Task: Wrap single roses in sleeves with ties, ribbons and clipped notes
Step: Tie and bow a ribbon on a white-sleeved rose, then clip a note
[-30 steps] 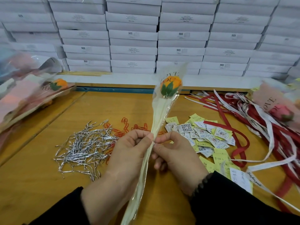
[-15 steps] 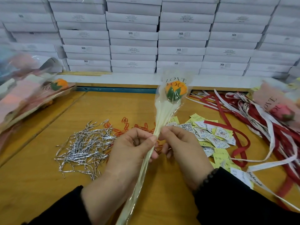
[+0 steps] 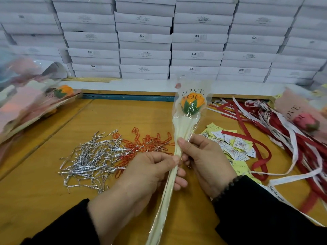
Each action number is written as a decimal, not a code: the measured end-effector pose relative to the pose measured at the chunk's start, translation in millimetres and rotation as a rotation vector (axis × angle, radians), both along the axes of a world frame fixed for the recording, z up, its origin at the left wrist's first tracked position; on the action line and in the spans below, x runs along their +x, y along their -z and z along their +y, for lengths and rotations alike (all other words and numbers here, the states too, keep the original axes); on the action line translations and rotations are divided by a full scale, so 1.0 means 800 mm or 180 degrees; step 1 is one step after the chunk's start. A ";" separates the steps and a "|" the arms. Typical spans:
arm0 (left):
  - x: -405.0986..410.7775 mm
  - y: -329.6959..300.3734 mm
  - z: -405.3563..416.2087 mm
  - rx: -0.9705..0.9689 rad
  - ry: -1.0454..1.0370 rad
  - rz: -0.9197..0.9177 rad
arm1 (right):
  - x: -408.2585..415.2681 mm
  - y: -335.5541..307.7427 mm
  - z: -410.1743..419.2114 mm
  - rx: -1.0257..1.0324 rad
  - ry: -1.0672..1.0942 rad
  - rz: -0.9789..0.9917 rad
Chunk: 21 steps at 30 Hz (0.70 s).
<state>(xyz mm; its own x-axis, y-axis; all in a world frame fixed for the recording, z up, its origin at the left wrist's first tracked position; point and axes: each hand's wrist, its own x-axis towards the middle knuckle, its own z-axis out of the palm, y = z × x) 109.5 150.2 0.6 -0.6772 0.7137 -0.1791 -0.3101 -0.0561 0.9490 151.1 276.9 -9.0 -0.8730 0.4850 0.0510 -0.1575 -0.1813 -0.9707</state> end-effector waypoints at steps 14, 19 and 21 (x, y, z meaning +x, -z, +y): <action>-0.008 0.002 0.000 0.0141 -0.0721 0.0191 | 0.032 -0.067 0.074 0.2595 0.0189 -0.1222; -0.010 0.005 0.002 0.0186 -0.0870 0.0297 | 0.071 -0.080 0.156 0.3919 0.0977 -0.2264; -0.010 0.005 0.002 0.0183 -0.0885 0.0296 | 0.077 -0.070 0.173 0.3879 0.1112 -0.2687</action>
<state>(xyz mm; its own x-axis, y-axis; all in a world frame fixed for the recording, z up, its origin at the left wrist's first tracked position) 101.9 151.9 -3.2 -0.8597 0.5058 -0.0719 -0.1874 -0.1813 0.9654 212.5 415.5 47.0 -0.7048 0.6991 0.1206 0.6386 0.6992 -0.3213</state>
